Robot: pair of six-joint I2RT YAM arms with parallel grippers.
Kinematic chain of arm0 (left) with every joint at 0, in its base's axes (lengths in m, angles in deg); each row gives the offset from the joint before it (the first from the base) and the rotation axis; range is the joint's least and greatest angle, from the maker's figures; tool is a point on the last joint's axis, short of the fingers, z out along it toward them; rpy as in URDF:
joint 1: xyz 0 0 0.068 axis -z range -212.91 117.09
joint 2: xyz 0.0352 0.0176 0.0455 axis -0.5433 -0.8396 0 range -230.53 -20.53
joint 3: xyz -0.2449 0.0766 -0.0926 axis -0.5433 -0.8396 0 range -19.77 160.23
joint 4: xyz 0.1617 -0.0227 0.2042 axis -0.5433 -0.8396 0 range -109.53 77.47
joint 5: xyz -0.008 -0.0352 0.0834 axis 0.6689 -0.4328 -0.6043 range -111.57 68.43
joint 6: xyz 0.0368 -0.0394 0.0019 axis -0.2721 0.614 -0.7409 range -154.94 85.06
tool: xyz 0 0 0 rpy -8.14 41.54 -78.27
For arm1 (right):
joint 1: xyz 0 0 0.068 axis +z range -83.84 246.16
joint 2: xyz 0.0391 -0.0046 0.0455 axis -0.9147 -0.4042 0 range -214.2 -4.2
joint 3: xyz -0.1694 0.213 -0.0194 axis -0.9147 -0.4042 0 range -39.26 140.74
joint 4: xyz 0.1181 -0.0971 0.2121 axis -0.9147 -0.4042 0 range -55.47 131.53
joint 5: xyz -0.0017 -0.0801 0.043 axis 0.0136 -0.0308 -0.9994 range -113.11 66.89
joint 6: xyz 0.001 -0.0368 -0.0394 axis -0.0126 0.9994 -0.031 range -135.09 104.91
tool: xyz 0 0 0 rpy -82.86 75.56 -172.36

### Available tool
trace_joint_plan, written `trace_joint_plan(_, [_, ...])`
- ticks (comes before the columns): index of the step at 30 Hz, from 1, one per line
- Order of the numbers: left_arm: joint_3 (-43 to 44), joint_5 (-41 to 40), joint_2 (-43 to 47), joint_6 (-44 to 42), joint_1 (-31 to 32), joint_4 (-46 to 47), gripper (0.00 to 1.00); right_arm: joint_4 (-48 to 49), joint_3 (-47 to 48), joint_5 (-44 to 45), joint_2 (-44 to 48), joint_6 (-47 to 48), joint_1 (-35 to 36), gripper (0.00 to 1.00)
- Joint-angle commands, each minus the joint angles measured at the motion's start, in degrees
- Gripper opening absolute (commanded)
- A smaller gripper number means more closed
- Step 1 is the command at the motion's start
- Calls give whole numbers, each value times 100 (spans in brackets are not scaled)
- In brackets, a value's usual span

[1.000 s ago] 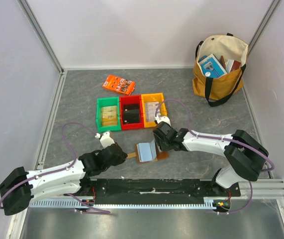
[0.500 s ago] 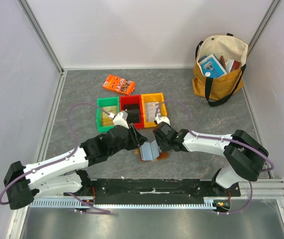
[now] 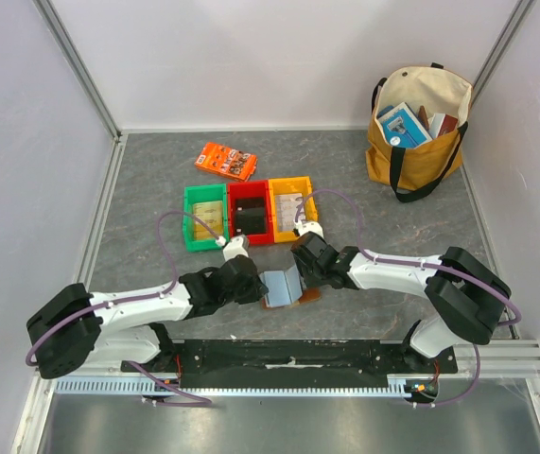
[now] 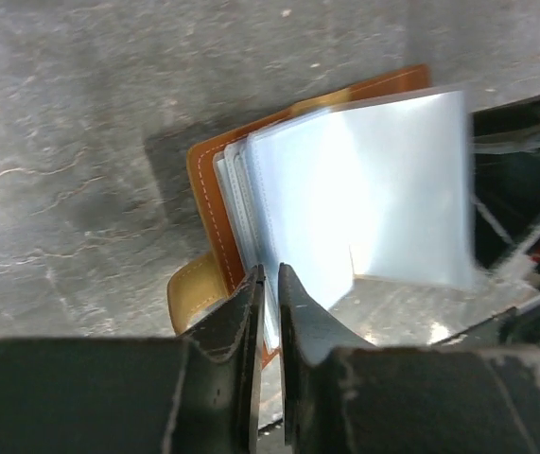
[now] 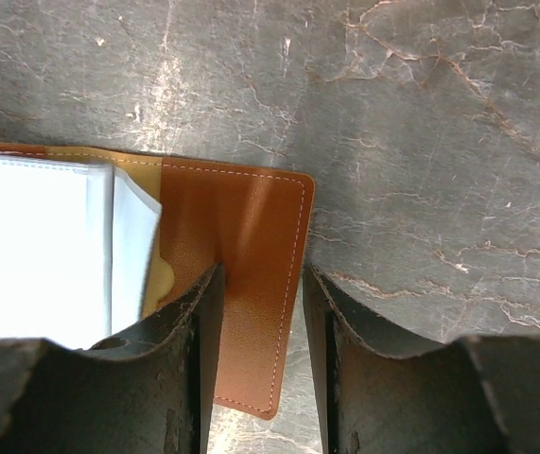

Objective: Take the credit cards out of the card holder
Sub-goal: Open the card holder at the center of the board.

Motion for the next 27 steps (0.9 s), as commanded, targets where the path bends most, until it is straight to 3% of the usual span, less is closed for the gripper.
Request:
trace_joint_plan(1, [-324, -423, -127, 320, -34, 472, 15, -16, -228, 121, -134, -16, -9, 46])
trace_joint_plan(10, [-614, -555, -109, 514, -69, 446, 14, 81, -281, -63, 191, -34, -17, 49])
trace_joint_plan(21, [-781, -397, -232, 567, -70, 656, 10, -464, 536, -213, 1351, 72, 158, 70])
trace_joint_plan(27, [-869, -388, -127, 619, -69, 683, 8, -316, 1072, -624, 1457, 107, 641, 66])
